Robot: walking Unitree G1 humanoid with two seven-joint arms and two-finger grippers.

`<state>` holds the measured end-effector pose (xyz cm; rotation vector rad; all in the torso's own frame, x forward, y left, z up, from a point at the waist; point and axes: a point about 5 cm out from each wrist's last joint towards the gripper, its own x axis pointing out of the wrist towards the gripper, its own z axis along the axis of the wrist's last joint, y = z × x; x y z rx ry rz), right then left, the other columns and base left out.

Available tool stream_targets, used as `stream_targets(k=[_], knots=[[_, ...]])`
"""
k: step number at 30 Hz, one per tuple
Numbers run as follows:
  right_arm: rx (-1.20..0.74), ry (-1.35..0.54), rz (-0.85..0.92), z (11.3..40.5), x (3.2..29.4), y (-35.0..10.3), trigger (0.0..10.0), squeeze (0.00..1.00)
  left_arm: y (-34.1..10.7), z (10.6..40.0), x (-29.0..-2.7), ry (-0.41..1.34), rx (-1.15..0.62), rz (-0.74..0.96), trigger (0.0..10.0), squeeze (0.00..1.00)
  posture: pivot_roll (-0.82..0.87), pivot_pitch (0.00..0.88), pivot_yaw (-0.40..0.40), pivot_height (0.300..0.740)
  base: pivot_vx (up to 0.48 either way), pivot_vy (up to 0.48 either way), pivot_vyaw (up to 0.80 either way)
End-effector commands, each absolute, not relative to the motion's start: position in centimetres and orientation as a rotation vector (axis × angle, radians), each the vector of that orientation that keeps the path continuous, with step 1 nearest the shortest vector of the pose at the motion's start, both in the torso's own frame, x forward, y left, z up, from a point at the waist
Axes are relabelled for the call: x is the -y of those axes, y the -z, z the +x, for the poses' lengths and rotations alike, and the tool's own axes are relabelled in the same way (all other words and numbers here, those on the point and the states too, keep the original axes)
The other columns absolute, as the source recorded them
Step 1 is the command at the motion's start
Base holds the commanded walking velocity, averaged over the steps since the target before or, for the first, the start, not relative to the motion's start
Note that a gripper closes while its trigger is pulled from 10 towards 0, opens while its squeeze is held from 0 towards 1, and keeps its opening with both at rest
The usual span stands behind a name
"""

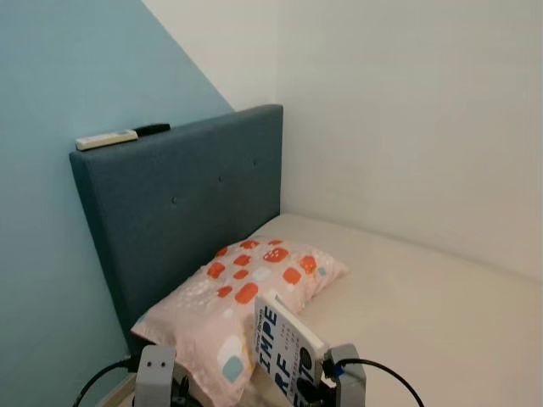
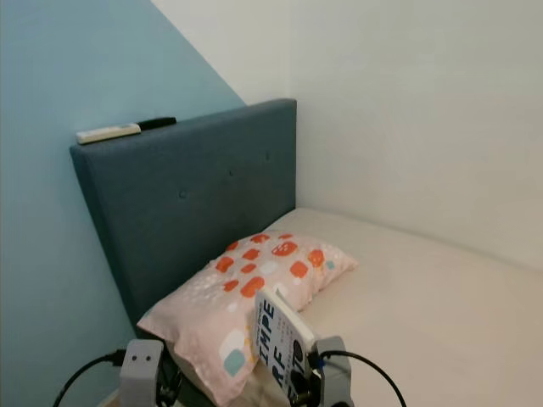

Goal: Clean up the room

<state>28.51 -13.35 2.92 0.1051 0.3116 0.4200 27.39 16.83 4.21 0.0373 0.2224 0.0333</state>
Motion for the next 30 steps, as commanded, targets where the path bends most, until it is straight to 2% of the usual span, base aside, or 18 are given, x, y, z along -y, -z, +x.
stream_targets(k=[1, 6, 26, 30], knots=[[-0.293, -0.407, 0.138, 28.8, 13.6, -3.3, 10.0, 0.0, -4.3, 27.3, -16.8, -0.015, -0.225, 0.056, 10.0, 0.0, 0.01, 0.102, 0.003, 0.642, 0.0, 0.0, 0.0], [-0.293, -0.401, 0.147, 28.7, 13.9, -3.3, 10.0, 0.0, -4.4, 27.3, -16.6, 0.007, -0.223, 0.063, 10.0, 0.0, 0.01, 0.105, 0.005, 0.617, 0.0, 0.0, 0.0], [-0.277, -0.408, 0.147, 29.6, 14.3, -4.1, 10.0, 0.0, -4.9, 27.4, -16.0, 0.075, -0.205, 0.042, 10.0, 0.0, 0.02, 0.1, 0.011, 0.617, 0.0, 0.0, 0.0], [-0.275, -0.446, 0.135, 30.2, 14.8, -4.9, 10.0, 0.0, -5.1, 27.4, -16.0, 0.09, -0.198, 0.049, 10.0, 0.0, 0.02, 0.1, 0.011, 0.598, 0.0, 0.0, 0.0]])
